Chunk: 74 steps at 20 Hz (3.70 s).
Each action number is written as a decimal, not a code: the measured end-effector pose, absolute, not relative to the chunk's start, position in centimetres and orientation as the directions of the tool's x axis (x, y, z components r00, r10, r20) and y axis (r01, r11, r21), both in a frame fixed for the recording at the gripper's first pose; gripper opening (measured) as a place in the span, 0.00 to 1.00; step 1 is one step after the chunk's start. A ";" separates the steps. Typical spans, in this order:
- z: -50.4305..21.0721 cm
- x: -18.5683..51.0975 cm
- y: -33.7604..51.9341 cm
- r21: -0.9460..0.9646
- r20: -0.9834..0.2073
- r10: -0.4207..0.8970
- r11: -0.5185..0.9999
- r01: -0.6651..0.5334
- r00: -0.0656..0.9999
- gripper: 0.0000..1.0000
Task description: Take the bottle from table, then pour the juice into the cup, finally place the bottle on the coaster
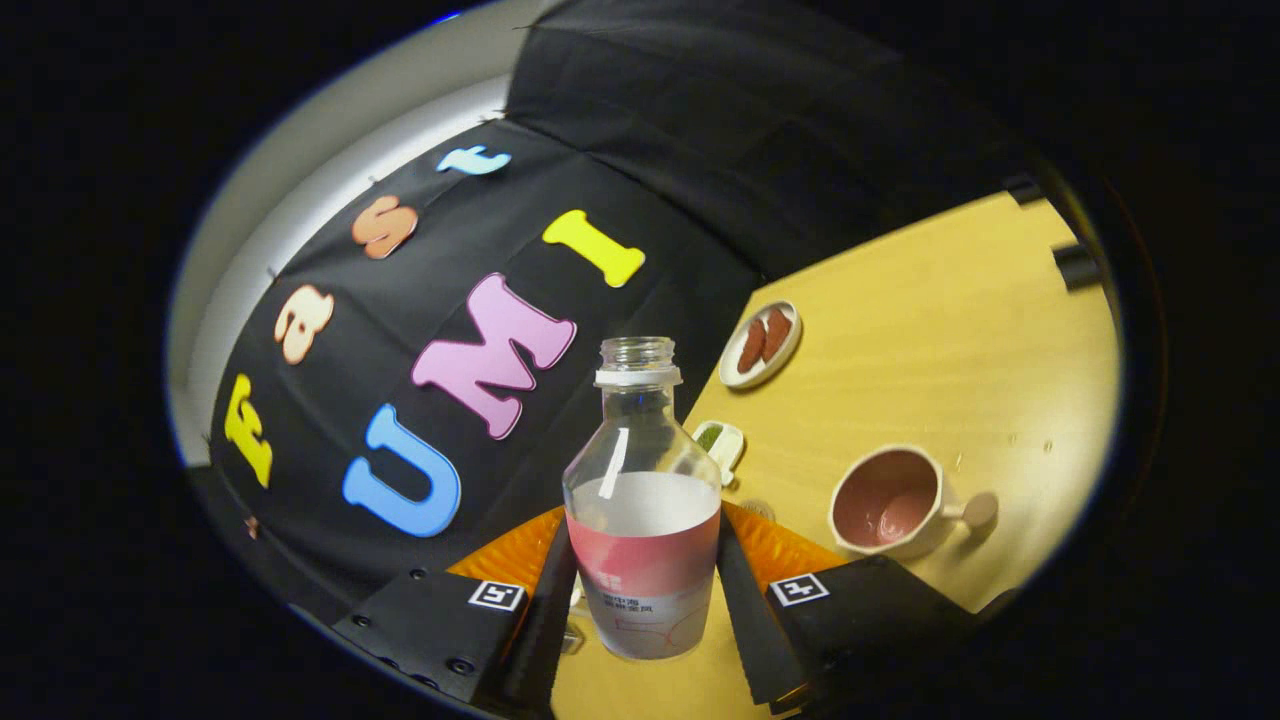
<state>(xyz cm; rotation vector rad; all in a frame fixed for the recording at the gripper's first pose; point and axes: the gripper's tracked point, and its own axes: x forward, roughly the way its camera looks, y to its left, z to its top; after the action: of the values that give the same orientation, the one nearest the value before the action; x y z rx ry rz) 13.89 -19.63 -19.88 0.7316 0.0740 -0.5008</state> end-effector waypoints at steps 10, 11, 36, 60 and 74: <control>-16.9 21.2 -21.3 0.036 0.026 -0.501 0.865 0.500 0.865 0.74; -17.4 22.2 -21.4 -0.004 0.039 -0.502 0.864 0.503 0.864 0.74; -34.1 29.1 -20.9 -0.122 -0.126 -0.452 0.891 0.438 0.883 0.76; -17.8 17.5 -15.2 -0.085 -0.055 -0.268 0.961 0.263 0.962 0.96; -4.6 6.5 -12.0 0.045 -0.092 -0.008 0.999 0.012 0.996 0.97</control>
<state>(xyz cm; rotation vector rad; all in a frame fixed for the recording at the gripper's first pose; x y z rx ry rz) 6.47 -11.99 -4.65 0.0456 0.0917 -0.0101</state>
